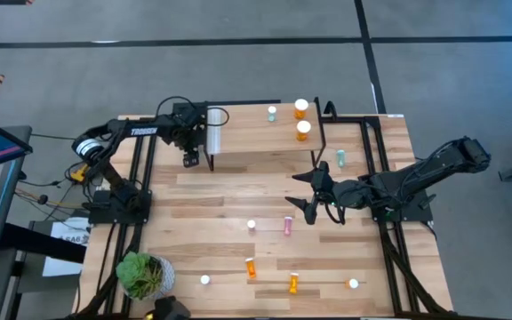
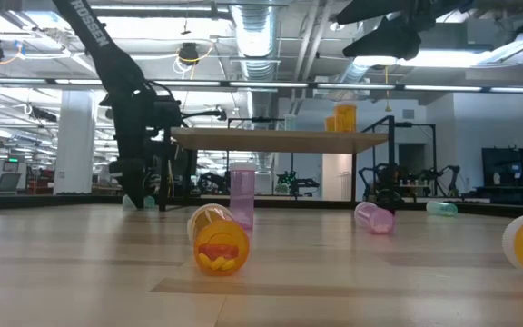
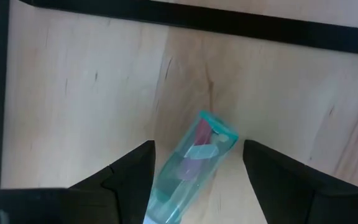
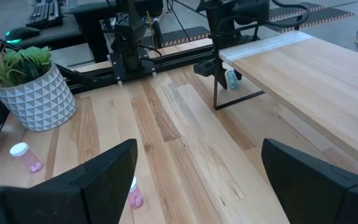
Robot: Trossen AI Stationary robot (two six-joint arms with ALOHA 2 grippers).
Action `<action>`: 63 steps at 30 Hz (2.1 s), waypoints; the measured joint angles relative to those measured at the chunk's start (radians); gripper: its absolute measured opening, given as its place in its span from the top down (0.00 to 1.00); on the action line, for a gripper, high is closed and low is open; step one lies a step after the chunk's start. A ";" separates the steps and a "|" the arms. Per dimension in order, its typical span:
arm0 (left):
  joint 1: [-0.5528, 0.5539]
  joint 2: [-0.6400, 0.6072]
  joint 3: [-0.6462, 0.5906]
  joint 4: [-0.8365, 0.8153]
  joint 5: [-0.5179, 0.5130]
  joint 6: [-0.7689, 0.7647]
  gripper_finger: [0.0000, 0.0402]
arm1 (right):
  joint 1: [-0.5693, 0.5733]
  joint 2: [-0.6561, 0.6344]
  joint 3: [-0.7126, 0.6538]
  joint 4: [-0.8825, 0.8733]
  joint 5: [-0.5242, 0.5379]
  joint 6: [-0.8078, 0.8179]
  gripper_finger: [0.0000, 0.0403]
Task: Pick and place medicine bottles onto shelf by color
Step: Put the left small blue pill bottle on the shelf aligned with the other small blue pill bottle
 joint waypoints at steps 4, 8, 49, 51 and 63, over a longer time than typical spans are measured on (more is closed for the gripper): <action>0.002 0.000 0.000 -0.011 -0.012 -0.016 0.42 | 0.000 0.000 0.000 0.000 0.000 0.001 0.10; 0.001 0.001 0.006 -0.025 -0.021 -0.052 0.48 | 0.000 0.000 0.000 0.001 0.000 0.002 0.10; 0.010 0.008 0.190 -0.449 -0.155 -0.335 0.81 | 0.000 0.000 0.000 0.002 0.000 0.000 0.10; 0.010 0.008 0.190 -0.449 -0.152 -0.335 0.81 | 0.000 0.000 0.000 0.002 0.000 0.000 0.10; 0.015 -0.086 0.190 -0.451 -0.145 -0.339 0.80 | 0.000 0.000 0.000 0.002 0.000 -0.004 0.10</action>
